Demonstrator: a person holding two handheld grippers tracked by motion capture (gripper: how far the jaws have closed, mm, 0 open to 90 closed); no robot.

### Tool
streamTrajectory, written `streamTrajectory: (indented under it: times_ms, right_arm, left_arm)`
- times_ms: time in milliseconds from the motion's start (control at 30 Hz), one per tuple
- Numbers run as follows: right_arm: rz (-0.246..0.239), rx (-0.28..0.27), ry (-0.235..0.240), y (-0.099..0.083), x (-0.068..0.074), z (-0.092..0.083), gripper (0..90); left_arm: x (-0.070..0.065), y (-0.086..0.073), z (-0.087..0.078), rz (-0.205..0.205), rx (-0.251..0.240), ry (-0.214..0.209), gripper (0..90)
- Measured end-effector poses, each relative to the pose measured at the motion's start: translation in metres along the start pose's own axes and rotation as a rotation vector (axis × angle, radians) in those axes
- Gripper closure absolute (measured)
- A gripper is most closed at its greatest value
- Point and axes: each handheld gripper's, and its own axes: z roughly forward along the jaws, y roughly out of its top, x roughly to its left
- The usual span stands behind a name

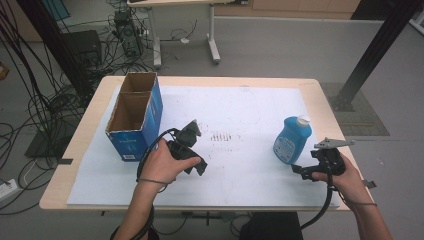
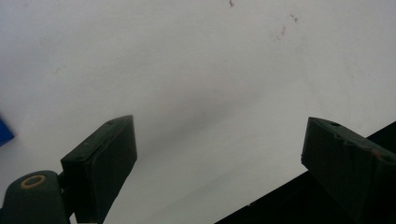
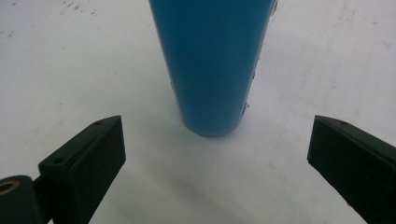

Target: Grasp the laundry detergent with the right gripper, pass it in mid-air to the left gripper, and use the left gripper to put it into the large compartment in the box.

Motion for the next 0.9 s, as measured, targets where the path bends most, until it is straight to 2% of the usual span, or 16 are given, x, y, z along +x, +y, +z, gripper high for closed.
streamTrajectory:
  times_ms: [167,900]
  right_arm:
    - [0.001,-0.044,-0.017,-0.003,0.0,0.003,4.2]
    - [0.016,-0.16,-0.007,-0.009,0.002,0.011,3.4]
  left_arm:
    - [0.0,-0.001,0.002,-0.006,0.003,0.0,10.8]
    - [-0.001,-0.006,0.003,-0.011,0.006,-0.008,10.8]
